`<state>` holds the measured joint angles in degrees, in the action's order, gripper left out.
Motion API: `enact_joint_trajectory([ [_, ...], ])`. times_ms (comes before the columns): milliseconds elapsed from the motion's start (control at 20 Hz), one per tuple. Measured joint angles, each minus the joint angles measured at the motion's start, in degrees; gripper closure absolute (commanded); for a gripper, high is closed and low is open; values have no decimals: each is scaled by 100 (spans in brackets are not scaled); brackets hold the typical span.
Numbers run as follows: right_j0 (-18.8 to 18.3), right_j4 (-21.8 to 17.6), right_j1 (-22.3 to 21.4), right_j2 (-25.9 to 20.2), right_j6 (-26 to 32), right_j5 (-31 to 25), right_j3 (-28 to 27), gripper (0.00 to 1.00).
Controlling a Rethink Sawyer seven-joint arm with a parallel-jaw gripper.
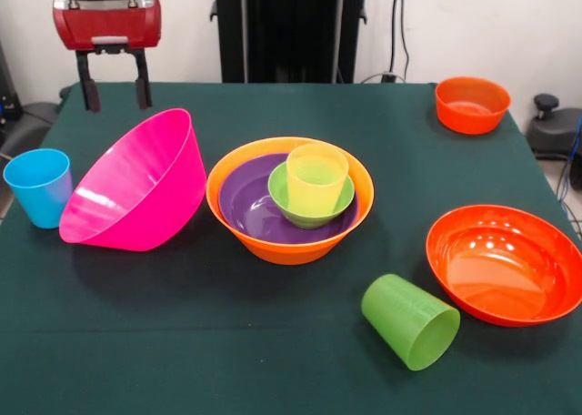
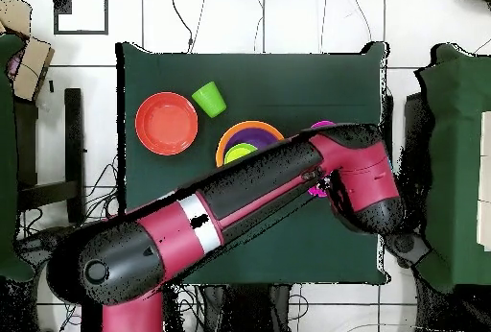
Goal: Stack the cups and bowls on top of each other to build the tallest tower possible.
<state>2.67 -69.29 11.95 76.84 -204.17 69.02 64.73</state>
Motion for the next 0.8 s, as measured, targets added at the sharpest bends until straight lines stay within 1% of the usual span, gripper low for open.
enact_joint_trajectory([
  [400,-84,-2,-154,-89,0,-1,-162,0],
  [800,20,-2,-353,-126,-69,-1,-390,0],
])
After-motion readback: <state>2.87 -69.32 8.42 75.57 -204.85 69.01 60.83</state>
